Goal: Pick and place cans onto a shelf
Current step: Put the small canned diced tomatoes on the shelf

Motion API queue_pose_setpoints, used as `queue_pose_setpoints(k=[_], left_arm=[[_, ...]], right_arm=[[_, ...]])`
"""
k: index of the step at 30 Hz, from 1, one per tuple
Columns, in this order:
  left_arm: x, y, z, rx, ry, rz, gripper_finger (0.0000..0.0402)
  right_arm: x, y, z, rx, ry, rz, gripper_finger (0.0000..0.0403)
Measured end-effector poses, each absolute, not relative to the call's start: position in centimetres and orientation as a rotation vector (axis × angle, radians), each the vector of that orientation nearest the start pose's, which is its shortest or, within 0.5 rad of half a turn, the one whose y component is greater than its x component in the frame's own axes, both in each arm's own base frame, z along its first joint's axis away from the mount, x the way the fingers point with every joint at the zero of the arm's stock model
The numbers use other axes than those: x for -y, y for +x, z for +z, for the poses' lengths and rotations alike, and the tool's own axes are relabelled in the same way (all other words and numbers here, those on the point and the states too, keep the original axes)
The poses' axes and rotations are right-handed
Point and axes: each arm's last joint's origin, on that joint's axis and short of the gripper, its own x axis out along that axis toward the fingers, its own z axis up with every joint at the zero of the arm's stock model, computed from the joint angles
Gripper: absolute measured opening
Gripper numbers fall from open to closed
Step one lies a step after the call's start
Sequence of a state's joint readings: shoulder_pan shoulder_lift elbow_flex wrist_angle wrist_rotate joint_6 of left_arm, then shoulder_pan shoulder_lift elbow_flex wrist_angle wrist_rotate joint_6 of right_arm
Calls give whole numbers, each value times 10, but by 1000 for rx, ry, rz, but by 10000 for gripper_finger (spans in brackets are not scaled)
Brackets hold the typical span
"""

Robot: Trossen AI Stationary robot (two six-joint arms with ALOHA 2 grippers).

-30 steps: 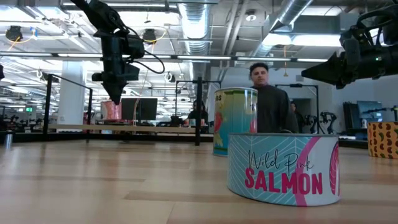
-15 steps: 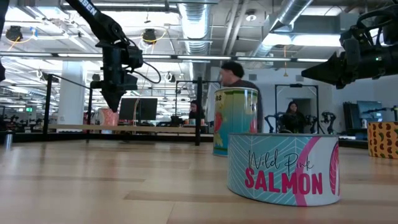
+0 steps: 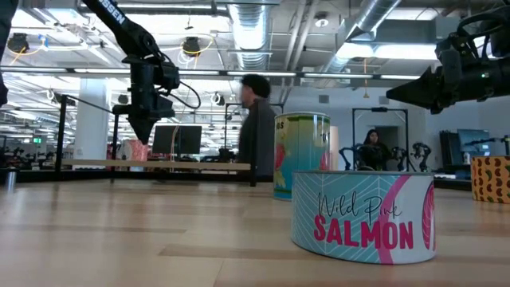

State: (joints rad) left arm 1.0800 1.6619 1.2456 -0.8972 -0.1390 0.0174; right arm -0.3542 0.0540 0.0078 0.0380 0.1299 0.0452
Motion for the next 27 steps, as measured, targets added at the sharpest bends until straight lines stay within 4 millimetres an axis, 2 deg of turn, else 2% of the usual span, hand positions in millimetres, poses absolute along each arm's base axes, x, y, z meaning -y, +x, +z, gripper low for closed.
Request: queue_pose_setpoints(k=[15,27], left_arm=[[-285,152,234,-1193,-636,1005,36],[-283,151,235,-1226,-646,996,39]], right_arm=[[38,93,166,2,45,-483,44],[38,93,166,2,45,-484,44]])
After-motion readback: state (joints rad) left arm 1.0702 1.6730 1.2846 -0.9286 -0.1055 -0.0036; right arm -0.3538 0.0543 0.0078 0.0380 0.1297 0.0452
